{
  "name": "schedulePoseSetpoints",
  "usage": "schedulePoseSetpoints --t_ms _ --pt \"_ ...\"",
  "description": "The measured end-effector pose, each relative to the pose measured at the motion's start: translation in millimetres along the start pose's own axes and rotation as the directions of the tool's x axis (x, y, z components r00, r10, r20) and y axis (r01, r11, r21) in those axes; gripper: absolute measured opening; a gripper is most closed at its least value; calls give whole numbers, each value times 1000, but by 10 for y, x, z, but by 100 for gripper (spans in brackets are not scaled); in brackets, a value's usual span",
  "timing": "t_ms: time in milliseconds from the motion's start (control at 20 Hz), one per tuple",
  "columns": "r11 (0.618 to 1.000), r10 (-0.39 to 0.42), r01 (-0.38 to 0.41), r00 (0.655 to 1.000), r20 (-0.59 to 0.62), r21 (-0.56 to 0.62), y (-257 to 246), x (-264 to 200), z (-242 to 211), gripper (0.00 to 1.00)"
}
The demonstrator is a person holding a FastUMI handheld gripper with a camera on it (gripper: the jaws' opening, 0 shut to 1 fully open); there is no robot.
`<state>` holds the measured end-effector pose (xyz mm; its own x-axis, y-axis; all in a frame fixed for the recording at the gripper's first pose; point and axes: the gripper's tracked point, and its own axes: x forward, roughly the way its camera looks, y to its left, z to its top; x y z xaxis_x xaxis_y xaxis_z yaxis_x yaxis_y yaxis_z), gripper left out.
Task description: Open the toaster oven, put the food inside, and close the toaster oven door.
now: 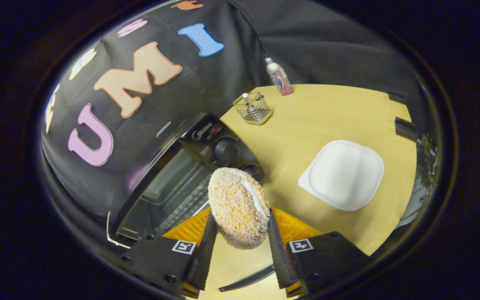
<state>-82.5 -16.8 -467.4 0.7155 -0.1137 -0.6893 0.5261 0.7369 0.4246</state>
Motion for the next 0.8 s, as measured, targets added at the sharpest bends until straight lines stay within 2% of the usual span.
schedulePoseSetpoints --t_ms 200,450,800 --pt "995 44 -43 999 -3 86 337 37 -235 66" --pt "966 100 -104 995 33 236 672 217 -425 66" --pt "937 180 -197 980 82 288 1063 485 -480 67"
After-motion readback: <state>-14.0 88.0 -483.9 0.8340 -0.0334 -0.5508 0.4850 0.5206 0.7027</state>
